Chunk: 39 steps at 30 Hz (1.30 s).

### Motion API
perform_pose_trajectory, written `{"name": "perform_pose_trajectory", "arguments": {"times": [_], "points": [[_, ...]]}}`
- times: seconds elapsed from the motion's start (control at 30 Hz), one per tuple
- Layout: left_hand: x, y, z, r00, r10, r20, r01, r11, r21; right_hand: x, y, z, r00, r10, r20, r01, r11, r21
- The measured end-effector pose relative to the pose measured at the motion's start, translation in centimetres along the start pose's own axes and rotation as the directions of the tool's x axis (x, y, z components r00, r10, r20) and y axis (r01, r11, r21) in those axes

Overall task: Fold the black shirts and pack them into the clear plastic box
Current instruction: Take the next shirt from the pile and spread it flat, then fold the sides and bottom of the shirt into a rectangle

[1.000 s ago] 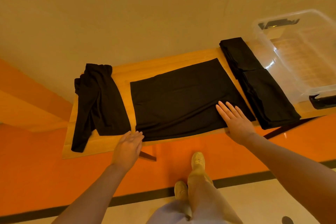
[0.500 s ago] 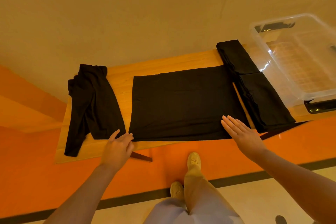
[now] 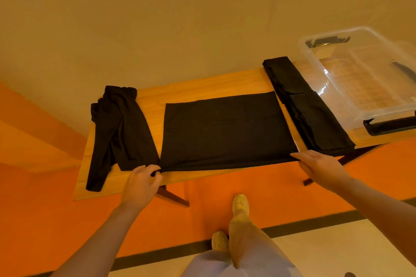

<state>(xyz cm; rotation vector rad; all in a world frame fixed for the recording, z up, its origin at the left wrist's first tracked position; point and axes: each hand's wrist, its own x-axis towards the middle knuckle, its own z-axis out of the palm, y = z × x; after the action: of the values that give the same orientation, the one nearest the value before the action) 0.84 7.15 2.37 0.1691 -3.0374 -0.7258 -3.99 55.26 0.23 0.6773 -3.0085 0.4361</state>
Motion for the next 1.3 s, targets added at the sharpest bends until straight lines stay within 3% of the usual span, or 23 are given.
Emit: {"name": "perform_pose_trajectory", "arguments": {"times": [0.17, 0.23, 0.33, 0.5, 0.63, 0.9, 1.3], "points": [[0.0, 0.3, -1.7, 1.0, 0.023, -0.003, -0.023, 0.999, -0.033, -0.4, 0.0, -2.1, 0.976, 0.192, 0.099, -0.205, 0.968, 0.144], [0.1, 0.4, -2.1, 1.0, 0.022, -0.014, -0.023, 0.996, -0.084, 0.1, -0.5, -2.9, 0.965, 0.253, 0.071, -0.263, 0.931, 0.252], [0.4, 0.9, -2.9, 0.995, -0.1, -0.031, 0.09, 0.967, -0.239, 1.3, -1.1, -4.1, 0.937, 0.347, 0.039, -0.331, 0.846, 0.419], [1.0, 1.7, -4.1, 0.95, -0.304, 0.066, 0.289, 0.783, -0.55, 3.1, -1.8, -5.5, 0.852, 0.508, 0.126, -0.404, 0.486, 0.775], [1.2, 2.2, -4.9, 0.927, -0.356, 0.118, 0.345, 0.685, -0.642, 4.0, -1.6, -5.7, 0.819, 0.546, 0.178, -0.409, 0.337, 0.848], [4.9, 2.3, -5.9, 0.911, -0.396, 0.116, 0.351, 0.597, -0.721, 7.9, -0.5, -6.4, 0.816, 0.523, 0.248, -0.443, 0.287, 0.85], [19.3, 5.1, -5.9, 0.858, -0.514, -0.004, 0.388, 0.653, -0.651, 20.3, 2.2, -7.7, 0.738, 0.638, 0.22, -0.481, 0.27, 0.834]]}}
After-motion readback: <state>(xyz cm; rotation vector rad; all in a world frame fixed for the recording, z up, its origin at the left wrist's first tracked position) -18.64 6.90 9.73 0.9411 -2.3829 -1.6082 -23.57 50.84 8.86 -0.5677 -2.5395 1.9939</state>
